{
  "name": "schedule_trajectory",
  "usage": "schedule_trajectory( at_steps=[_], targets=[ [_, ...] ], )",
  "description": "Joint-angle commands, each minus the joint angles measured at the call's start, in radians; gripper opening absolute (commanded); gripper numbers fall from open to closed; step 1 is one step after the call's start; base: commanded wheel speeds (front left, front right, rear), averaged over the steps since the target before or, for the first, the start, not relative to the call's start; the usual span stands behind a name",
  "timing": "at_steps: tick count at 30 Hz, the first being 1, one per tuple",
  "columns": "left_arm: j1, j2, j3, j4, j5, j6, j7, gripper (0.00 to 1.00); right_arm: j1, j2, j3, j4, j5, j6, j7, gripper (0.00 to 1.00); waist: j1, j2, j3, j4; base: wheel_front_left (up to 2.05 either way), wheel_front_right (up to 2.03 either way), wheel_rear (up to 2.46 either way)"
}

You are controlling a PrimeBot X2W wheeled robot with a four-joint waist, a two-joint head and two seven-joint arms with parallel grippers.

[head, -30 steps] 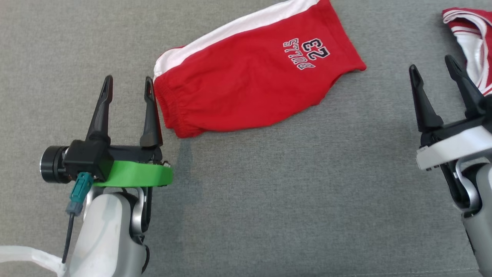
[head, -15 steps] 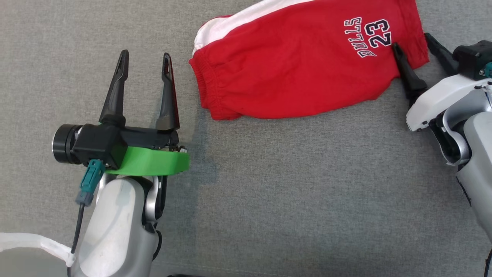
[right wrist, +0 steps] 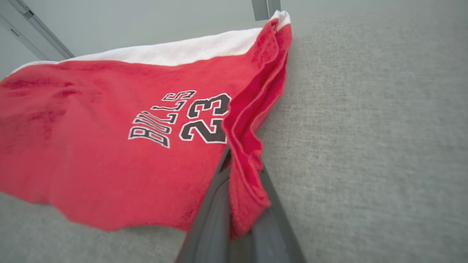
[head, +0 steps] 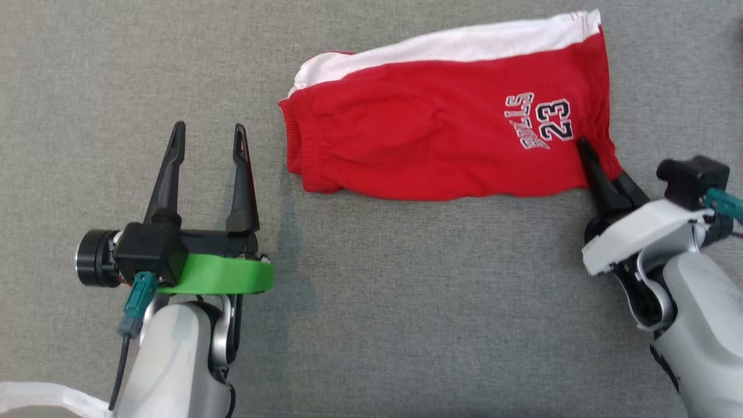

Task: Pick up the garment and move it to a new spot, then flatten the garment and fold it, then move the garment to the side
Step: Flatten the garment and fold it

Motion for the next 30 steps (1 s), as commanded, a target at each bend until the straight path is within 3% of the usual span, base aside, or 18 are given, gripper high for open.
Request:
schedule_trajectory(
  at_steps=[1, 9, 18, 24, 30],
  targets=[
    [0.025, 0.005, 0.004, 0.003, 0.012, -0.006, 0.0, 1.0, 0.093, 0.005, -0.016, 0.033, 0.006, -0.003, 0.0, 0.0, 0.0, 0.0, -0.061, -0.043, 0.0, 0.0, 0.0],
    [0.101, 0.005, 0.005, 0.006, 0.012, -0.019, 0.0, 1.0, 0.247, 0.029, -0.143, -0.003, -0.008, -0.003, 0.001, 0.0, 0.0, 0.0, -0.128, -0.053, 0.0, 0.0, 0.0],
    [0.122, 0.004, -0.006, 0.01, 0.004, -0.021, 0.0, 1.0, 0.253, 0.032, -0.187, -0.05, -0.05, -0.002, 0.044, 0.0, 0.0, 0.0, -0.152, -0.049, 0.0, 0.0, 0.0],
    [0.11, 0.003, -0.018, 0.011, 0.005, -0.022, 0.0, 1.0, 0.14, 0.044, -0.1, -0.19, -0.138, -0.002, 0.139, 0.0, 0.0, 0.0, -0.16, -0.036, 0.0, 0.0, 0.0],
    [0.092, 0.002, -0.028, 0.009, -0.002, -0.016, 0.0, 1.0, 0.009, 0.112, 0.11, -0.279, -0.151, -0.002, 0.252, 0.0, 0.0, 0.0, -0.163, -0.005, 0.0, 0.0, 0.0]
  ],
)
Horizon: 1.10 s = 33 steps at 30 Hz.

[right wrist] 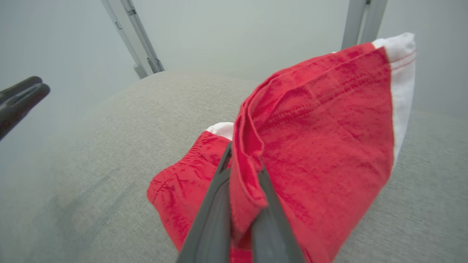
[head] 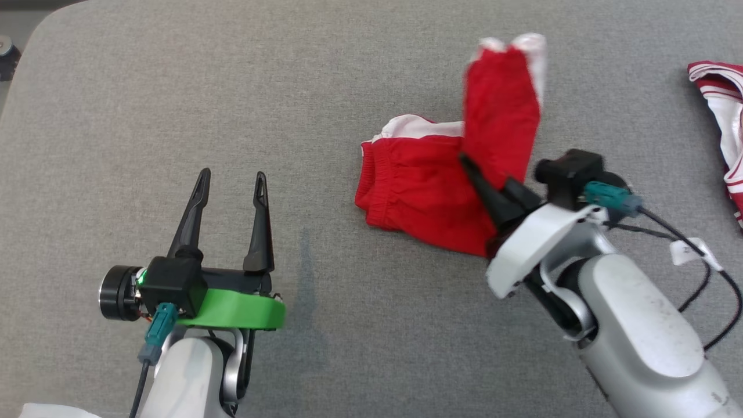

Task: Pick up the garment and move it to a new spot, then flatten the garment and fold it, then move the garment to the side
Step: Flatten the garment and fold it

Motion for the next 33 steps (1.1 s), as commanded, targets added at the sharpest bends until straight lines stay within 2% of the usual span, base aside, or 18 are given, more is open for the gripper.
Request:
schedule_trajectory(
  at_steps=[1, 5, 6, 7, 8, 15, 18, 21, 28, 33],
  targets=[
    [-0.013, 0.002, -0.003, -0.002, -0.004, 0.004, 0.0, 1.0, -0.011, 0.013, 0.037, 0.012, 0.015, 0.0, 0.011, 0.0, 0.0, 0.0, -0.001, 0.016, 0.0, 0.0, 0.0],
    [-0.016, 0.002, -0.008, 0.0, -0.017, 0.006, 0.0, 1.0, -0.03, 0.067, 0.142, 0.087, 0.05, 0.0, 0.018, 0.0, 0.0, 0.0, 0.001, 0.035, 0.0, 0.0, 0.0],
    [-0.015, 0.002, -0.009, 0.001, -0.018, 0.008, 0.0, 1.0, -0.031, 0.072, 0.16, 0.107, 0.048, 0.0, 0.013, 0.17, 0.0, 0.0, 0.001, 0.037, 0.0, 0.0, 0.0],
    [-0.013, 0.002, -0.011, 0.002, -0.021, 0.011, 0.0, 1.0, -0.03, 0.082, 0.174, 0.128, 0.058, 0.0, 0.0, 0.92, 0.0, 0.0, 0.001, 0.04, 0.0, 0.0, 0.0],
    [-0.011, 0.002, -0.014, 0.003, -0.024, 0.013, 0.0, 1.0, -0.032, 0.087, 0.183, 0.142, 0.059, 0.0, -0.024, 1.0, 0.0, 0.0, 0.002, 0.042, 0.0, 0.0, 0.0],
    [0.007, 0.002, -0.011, 0.011, -0.015, 0.021, 0.0, 1.0, -0.02, 0.059, 0.217, 0.114, 0.034, 0.0, -0.235, 1.0, 0.0, 0.0, 0.0, 0.027, 0.0, 0.0, 0.0],
    [0.021, 0.008, -0.001, 0.018, -0.006, 0.021, 0.0, 1.0, 0.006, 0.031, 0.19, 0.072, 0.033, 0.0, -0.306, 1.0, 0.0, 0.0, -0.013, 0.006, 0.0, 0.0, 0.0],
    [0.033, 0.016, 0.009, 0.024, 0.001, 0.022, 0.0, 1.0, 0.046, 0.01, 0.103, 0.028, 0.018, 0.0, -0.337, 1.0, 0.0, 0.0, -0.03, -0.015, 0.0, 0.0, 0.0],
    [0.078, 0.04, 0.035, 0.035, 0.005, 0.032, 0.0, 1.0, 0.23, -0.009, -0.201, -0.06, -0.039, 0.0, -0.356, 1.0, 0.0, 0.0, -0.087, -0.071, 0.0, 0.0, 0.0],
    [0.117, 0.056, 0.046, 0.044, 0.0, 0.034, 0.0, 1.0, 0.355, 0.005, -0.34, -0.11, -0.067, 0.0, -0.326, 1.0, 0.0, 0.0, -0.131, -0.098, 0.0, 0.0, 0.0]
  ],
)
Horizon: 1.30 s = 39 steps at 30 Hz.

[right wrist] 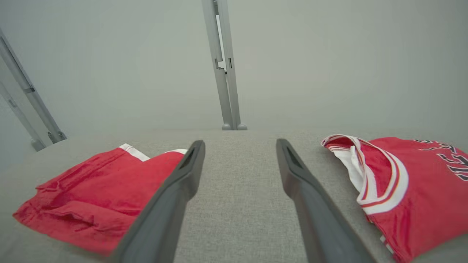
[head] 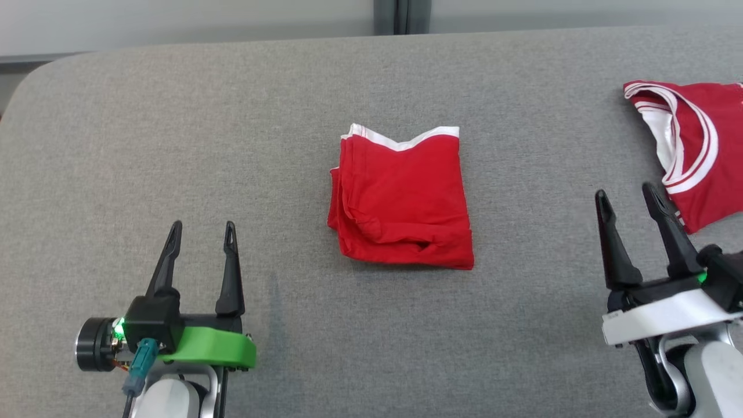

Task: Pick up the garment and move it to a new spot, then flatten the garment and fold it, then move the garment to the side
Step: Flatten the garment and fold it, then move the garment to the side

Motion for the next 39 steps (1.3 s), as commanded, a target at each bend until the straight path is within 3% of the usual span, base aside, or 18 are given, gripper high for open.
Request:
schedule_trajectory(
  at_steps=[1, 16, 39],
  targets=[
    [0.028, 0.011, 0.005, 0.004, 0.001, 0.004, 0.0, 1.0, 0.036, 0.01, -0.016, -0.018, -0.009, 0.0, 0.013, 1.0, 0.0, 0.0, -0.043, -0.031, 0.0, 0.0, 0.0],
    [0.141, 0.041, 0.006, 0.017, -0.022, 0.012, 0.017, 1.0, 0.235, 0.069, -0.077, -0.144, -0.042, 0.0, 0.107, 1.0, 0.0, 0.0, -0.17, -0.041, 0.0, 0.0, 0.0],
    [0.112, 0.047, -0.019, 0.0, -0.024, 0.027, 0.019, 1.0, 0.237, 0.06, -0.093, -0.164, -0.036, 0.0, 0.151, 1.0, 0.0, 0.0, -0.154, -0.028, 0.0, 0.0, 0.0]
  ],
)
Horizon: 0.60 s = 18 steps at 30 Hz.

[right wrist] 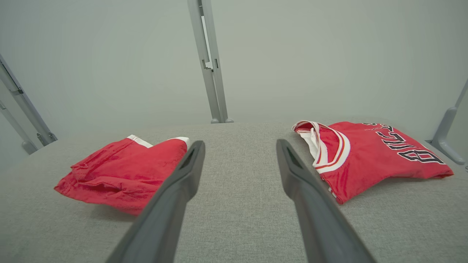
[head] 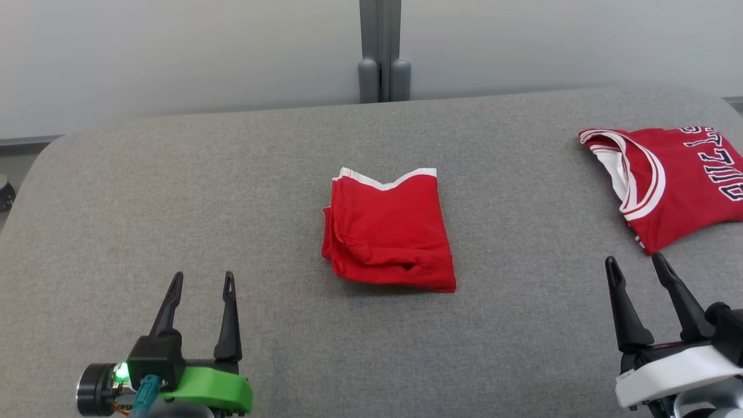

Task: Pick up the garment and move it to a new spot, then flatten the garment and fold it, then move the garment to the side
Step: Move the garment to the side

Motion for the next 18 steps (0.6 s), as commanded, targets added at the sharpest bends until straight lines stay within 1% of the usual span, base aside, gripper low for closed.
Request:
schedule_trajectory(
  at_steps=[1, 6, 11, 14, 18],
  targets=[
    [-0.034, 0.004, -0.003, -0.01, 0.005, 0.0, -0.003, 1.0, -0.025, -0.012, 0.001, 0.007, 0.002, 0.0, 0.006, 1.0, 0.0, 0.0, 0.039, 0.02, 0.0, 0.0, 0.0],
    [-0.111, -0.014, -0.023, -0.048, 0.017, -0.007, -0.013, 1.0, -0.11, -0.053, 0.036, 0.065, 0.019, 0.0, 0.023, 1.0, 0.0, 0.0, 0.149, 0.079, 0.0, 0.0, 0.0],
    [-0.205, -0.035, -0.041, -0.061, 0.025, -0.016, -0.021, 1.0, -0.26, -0.091, 0.136, 0.189, 0.043, 0.0, 0.03, 1.0, 0.0, 0.0, 0.255, 0.14, 0.0, 0.0, 0.0],
    [-0.241, -0.047, -0.051, -0.055, 0.029, -0.022, -0.024, 1.0, -0.353, -0.09, 0.207, 0.277, 0.065, 0.0, 0.015, 1.0, 0.0, 0.0, 0.29, 0.164, 0.0, 0.0, 0.0],
    [-0.274, -0.058, -0.053, -0.062, 0.038, -0.023, -0.023, 1.0, -0.473, -0.065, 0.301, 0.432, 0.102, 0.0, -0.005, 1.0, 0.0, 0.0, 0.317, 0.181, 0.0, 0.0, 0.0]
  ],
)
